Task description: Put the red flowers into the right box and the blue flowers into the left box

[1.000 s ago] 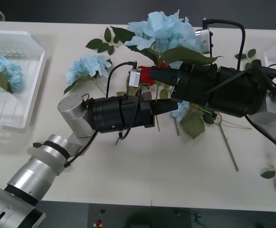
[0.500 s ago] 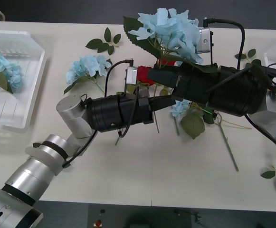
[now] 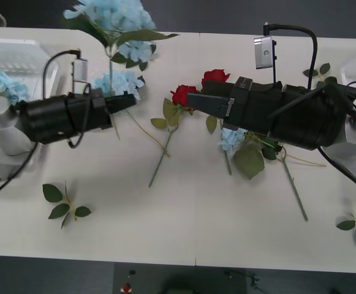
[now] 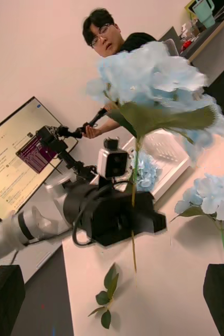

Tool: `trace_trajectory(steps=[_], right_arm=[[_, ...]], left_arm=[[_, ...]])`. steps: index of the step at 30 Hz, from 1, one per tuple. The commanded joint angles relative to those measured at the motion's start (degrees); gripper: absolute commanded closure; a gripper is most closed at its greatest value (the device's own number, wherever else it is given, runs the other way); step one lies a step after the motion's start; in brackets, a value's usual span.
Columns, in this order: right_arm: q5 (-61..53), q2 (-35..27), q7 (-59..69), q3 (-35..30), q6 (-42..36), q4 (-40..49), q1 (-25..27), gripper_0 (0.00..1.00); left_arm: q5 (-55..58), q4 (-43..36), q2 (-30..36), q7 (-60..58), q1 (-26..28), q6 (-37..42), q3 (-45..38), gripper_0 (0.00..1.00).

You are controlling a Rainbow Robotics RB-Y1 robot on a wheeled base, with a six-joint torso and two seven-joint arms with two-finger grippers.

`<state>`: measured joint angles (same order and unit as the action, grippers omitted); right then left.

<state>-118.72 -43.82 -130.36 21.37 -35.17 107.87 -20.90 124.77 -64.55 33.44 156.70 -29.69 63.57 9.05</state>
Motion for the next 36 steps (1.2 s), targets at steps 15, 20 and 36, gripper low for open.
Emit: trace_trajectory(steps=[15,20,36], right_arm=[[23.98,-20.08,34.30,0.87,-19.94,-24.37,-8.98,0.00],[37.95,-18.41,41.94,5.88,-20.73,-28.15,-11.88,0.00],[61.59,-4.34,64.27,10.80,-16.43,-33.07,-15.14,0.00]], left_arm=[[-41.27,1.27,16.93,-3.59,2.62,-5.21,-33.14,1.00],[-42.85,1.00,20.71,-6.14,7.63,-6.44,-33.75,1.00],[-38.72,-3.22,21.41,-5.18,13.34,-1.52,-36.92,0.00]])
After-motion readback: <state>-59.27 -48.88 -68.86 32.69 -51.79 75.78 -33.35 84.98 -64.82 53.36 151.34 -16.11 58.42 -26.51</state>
